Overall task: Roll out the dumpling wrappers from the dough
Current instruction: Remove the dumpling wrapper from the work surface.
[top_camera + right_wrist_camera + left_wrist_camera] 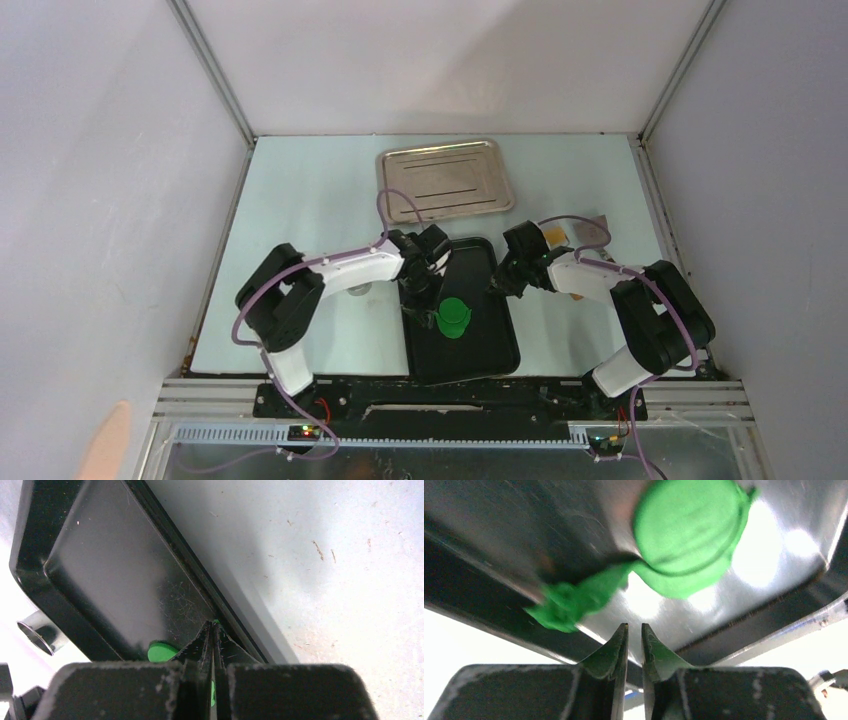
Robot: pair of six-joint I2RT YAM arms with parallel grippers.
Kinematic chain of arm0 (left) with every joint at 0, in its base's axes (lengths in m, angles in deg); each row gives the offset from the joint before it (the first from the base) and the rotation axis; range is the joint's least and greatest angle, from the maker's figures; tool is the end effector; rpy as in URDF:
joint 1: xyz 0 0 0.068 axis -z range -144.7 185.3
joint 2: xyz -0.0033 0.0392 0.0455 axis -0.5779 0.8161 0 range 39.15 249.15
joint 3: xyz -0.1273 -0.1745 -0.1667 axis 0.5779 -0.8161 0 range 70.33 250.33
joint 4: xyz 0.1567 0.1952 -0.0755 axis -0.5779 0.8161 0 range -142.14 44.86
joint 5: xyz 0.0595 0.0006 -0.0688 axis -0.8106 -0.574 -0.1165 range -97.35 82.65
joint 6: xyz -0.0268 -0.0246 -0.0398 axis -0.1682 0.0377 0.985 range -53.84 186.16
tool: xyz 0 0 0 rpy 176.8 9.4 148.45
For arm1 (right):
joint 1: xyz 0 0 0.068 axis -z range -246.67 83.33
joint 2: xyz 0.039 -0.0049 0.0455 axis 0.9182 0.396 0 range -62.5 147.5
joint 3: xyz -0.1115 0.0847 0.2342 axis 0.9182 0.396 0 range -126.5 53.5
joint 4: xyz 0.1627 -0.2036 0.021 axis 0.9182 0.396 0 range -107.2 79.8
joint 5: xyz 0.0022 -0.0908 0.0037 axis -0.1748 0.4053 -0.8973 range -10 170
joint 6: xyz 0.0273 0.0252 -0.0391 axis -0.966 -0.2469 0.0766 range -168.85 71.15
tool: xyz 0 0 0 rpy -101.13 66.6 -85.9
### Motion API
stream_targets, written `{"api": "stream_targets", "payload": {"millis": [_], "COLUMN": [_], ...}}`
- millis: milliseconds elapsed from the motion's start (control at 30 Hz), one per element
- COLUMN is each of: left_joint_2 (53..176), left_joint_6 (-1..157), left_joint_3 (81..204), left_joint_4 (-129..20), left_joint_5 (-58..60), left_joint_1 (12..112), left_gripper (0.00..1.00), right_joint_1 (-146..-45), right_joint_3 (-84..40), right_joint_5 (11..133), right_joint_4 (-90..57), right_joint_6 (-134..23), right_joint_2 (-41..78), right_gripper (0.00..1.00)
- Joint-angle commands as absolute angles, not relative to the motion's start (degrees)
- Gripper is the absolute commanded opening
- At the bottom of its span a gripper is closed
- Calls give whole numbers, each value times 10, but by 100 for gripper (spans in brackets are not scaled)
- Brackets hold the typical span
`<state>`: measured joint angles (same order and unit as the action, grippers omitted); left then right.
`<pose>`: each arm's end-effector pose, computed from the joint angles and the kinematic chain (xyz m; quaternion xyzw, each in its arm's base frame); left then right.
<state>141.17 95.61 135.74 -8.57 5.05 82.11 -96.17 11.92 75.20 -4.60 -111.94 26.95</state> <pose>0.2175 -0.2430 0.1666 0.1586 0.9778 -0.1373 0.0005 0.2425 0.1404 0.1409 0.2689 0.9280 0.2121 0.1467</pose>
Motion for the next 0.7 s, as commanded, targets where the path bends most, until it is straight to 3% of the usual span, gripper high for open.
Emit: {"api": "stream_targets", "payload": {"millis": [0, 300, 433, 667], "left_joint_2": [1339, 1267, 1335, 1479], "left_joint_6": [948, 950, 955, 949], "left_joint_3": [1352, 1387, 1433, 1524], "left_joint_4": [-62, -50, -67, -75], "left_joint_5": [103, 102, 73, 41], "left_joint_1": [844, 777, 709, 672], "left_gripper": [18, 26, 24, 22], "right_joint_1": [-956, -965, -982, -1024], "right_joint_3": [114, 114, 114, 91], "right_joint_5": [763, 751, 747, 674], "right_joint_4": [-52, -75, -95, -159], "right_joint_6": [-1123, -1089, -1071, -1026], "right_joint_2": [271, 236, 209, 215], "right_gripper": [0, 0, 0, 0]}}
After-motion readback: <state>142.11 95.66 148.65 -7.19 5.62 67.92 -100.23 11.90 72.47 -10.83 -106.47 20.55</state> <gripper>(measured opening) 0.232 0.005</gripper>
